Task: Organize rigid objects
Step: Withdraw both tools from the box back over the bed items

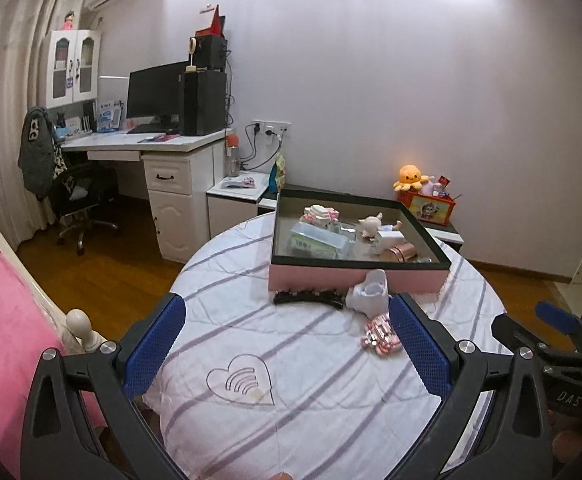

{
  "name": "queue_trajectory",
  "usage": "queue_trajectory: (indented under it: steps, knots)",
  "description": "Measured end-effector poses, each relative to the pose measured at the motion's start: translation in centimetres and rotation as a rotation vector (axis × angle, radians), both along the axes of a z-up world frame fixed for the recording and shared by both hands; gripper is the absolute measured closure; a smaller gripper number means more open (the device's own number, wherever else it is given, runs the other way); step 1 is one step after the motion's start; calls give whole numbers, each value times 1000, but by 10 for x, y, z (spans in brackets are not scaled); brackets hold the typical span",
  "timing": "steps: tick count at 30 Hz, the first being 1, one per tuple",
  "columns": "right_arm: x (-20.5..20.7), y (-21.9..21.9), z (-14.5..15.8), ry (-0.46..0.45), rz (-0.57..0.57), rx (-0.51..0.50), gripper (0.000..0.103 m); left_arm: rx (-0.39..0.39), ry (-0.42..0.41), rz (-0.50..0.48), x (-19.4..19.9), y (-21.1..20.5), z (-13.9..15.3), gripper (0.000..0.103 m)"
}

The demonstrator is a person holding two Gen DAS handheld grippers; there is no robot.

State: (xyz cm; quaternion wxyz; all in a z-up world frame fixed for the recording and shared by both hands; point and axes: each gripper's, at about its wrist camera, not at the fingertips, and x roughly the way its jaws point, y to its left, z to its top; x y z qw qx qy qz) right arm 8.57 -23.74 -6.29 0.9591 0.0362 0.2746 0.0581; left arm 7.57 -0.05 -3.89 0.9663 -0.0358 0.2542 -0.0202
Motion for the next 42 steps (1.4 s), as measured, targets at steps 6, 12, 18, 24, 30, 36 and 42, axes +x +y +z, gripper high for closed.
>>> queue_trajectory:
  steps: [6, 12, 18, 24, 30, 36, 42]
  knots:
    - [-9, -2, 4, -18, 3, 8, 0, 8, -19, -3, -12, -5, 2, 0]
    - [-13, 0, 6, -24, 1, 12, 0, 1, -19, -5, -16, -6, 3, 0]
    - [-15, 3, 5, -21, 12, 8, 0, -4, -17, -13, -19, -6, 2, 0]
    - [-15, 4, 5, -20, 17, 11, 0, -9, -14, -18, -21, -6, 2, 0]
    - [-16, 4, 5, -16, 14, 10, 0, -11, -9, -18, -21, -6, 1, 0]
    - [-16, 5, 5, -15, 14, 8, 0, -15, -8, -17, -21, -6, 0, 0]
    - [-14, 5, 1, -7, 16, 6, 0, -20, -2, -12, -19, -5, -4, 0]
